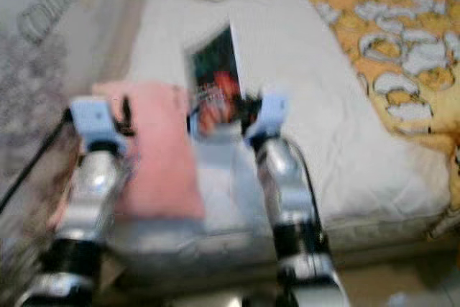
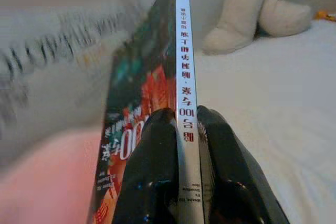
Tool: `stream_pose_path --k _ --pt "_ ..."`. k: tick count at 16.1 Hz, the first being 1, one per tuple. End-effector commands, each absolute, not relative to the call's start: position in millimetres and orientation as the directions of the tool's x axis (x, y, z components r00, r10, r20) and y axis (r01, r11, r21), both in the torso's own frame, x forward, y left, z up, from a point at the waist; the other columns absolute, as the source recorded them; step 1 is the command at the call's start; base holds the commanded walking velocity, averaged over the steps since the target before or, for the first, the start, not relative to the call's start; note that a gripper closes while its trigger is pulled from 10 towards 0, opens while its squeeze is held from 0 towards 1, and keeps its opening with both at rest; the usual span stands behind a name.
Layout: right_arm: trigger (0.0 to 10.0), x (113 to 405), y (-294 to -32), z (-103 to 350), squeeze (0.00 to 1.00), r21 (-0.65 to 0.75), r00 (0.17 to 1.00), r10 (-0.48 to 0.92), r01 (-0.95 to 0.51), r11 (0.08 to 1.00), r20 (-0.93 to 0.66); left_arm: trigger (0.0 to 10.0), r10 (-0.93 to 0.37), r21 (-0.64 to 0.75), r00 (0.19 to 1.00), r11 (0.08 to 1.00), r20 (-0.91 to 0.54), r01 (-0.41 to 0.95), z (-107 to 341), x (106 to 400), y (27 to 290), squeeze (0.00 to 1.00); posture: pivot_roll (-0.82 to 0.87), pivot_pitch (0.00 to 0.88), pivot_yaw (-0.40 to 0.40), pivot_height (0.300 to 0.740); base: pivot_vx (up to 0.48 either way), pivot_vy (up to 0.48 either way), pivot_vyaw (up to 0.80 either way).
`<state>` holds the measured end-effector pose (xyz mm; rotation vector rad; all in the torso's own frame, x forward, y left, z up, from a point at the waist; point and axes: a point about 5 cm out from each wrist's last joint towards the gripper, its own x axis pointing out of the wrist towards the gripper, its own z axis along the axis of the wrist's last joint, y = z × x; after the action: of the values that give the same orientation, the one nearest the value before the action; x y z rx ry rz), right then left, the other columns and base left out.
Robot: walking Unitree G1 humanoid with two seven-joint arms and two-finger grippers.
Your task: Clean up the room
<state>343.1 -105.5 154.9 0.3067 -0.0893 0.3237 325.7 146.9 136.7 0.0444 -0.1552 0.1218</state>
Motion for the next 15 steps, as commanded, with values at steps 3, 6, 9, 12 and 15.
stream_pose_path --k 3,6,9,12,15 --pt "0.0 355 -109 144 0.0 0.563 0.929 0.364 -0.332 0.757 0.058 10.0 0.12 0.048 0.979 0.99 0.166 -0.13 142 326 148 0.0 -0.03 0.0 0.048 0.735 0.0 0.0 0.0" --pt "0.0 358 -103 126 0.0 0.659 0.9 0.435 -0.32 0.681 -0.012 10.0 0.126 0.061 0.977 0.989 0.173 -0.138 144 322 154 0.0 0.01 0.0 0.055 0.735 0.0 0.0 0.0" --pt "0.0 363 -73 142 0.0 0.613 0.858 0.511 -0.425 0.666 0.041 10.0 0.132 0.084 0.976 0.985 0.172 -0.148 146 316 163 0.0 0.04 0.027 0.068 0.735 0.0 0.0 0.0" --pt "0.0 368 -56 134 0.0 0.669 0.842 0.54 -0.403 0.625 0.004 10.0 0.1 0.104 0.981 0.988 0.163 -0.118 146 310 160 0.0 0.08 0.053 0.074 0.735 0.0 0.0 0.0" --pt "0.0 351 -80 76 0.0 0.726 0.855 0.484 -0.21 0.655 -0.189 10.0 0.082 0.114 0.982 0.988 0.168 -0.101 149 305 159 0.0 0.1 0.072 0.089 0.735 0.0 0.0 0.0"
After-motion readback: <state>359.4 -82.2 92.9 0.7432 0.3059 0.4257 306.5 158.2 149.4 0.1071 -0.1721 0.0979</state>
